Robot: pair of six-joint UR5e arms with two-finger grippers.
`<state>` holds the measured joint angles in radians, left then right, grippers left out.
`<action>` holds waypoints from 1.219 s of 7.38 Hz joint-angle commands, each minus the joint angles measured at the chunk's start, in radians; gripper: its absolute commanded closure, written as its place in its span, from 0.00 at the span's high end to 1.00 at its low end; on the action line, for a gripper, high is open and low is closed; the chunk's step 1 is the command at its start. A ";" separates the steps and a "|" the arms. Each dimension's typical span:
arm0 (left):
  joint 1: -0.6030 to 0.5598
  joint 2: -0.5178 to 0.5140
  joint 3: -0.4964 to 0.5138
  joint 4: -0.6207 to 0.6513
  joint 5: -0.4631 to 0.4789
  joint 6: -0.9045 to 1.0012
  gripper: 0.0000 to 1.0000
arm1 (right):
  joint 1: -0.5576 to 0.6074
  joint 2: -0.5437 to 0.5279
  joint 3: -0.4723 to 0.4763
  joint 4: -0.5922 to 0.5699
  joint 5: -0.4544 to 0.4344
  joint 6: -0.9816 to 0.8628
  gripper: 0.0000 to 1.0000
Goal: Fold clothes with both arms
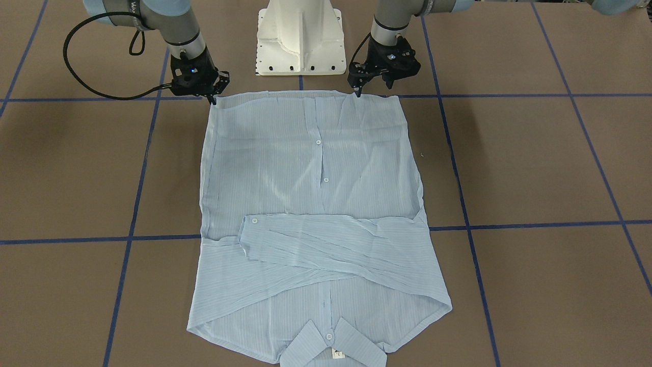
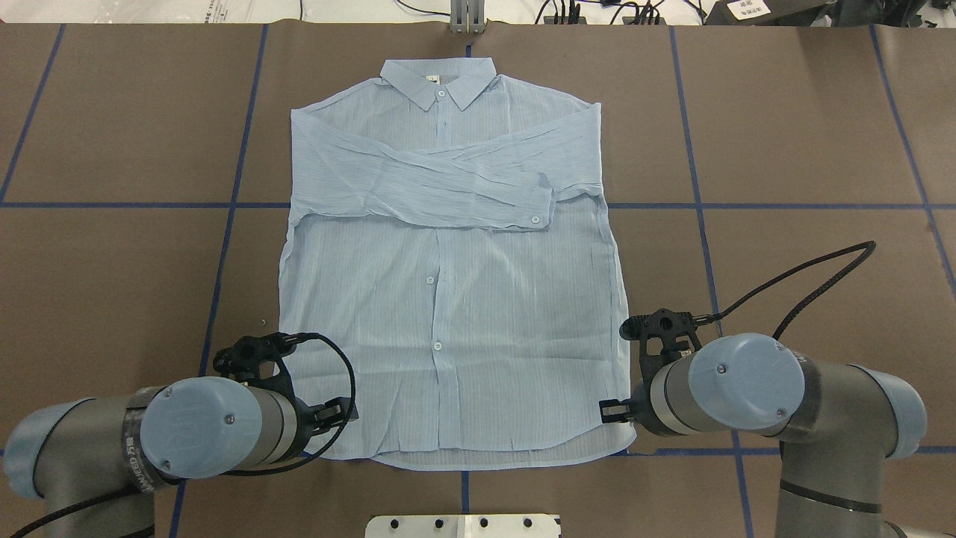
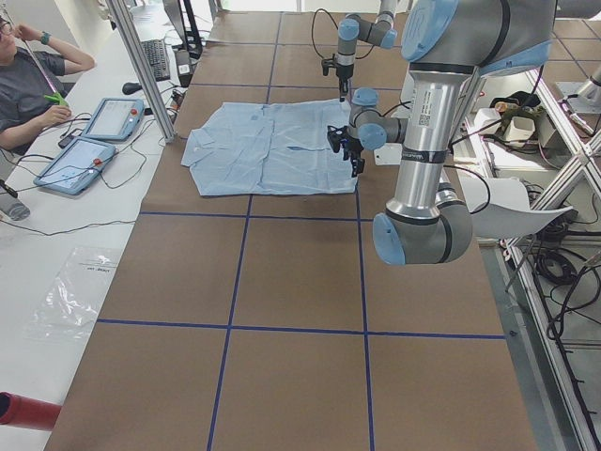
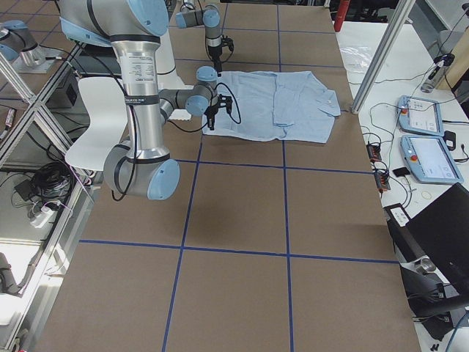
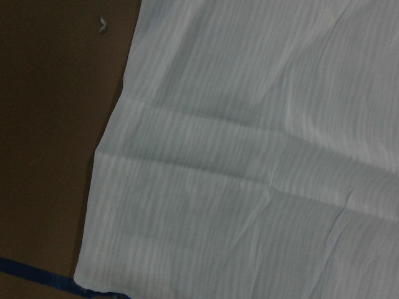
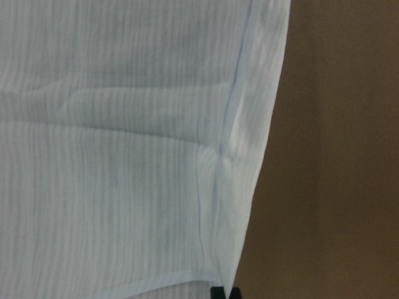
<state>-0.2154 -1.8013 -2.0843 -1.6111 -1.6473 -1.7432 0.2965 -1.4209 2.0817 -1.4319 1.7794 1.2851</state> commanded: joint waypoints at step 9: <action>0.007 0.054 0.028 -0.073 0.027 0.056 0.74 | 0.009 0.000 0.000 0.004 -0.002 -0.009 0.00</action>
<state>-0.2068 -1.7500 -2.0297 -1.6888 -1.6158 -1.6948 0.3005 -1.4205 2.0813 -1.4281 1.7779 1.2803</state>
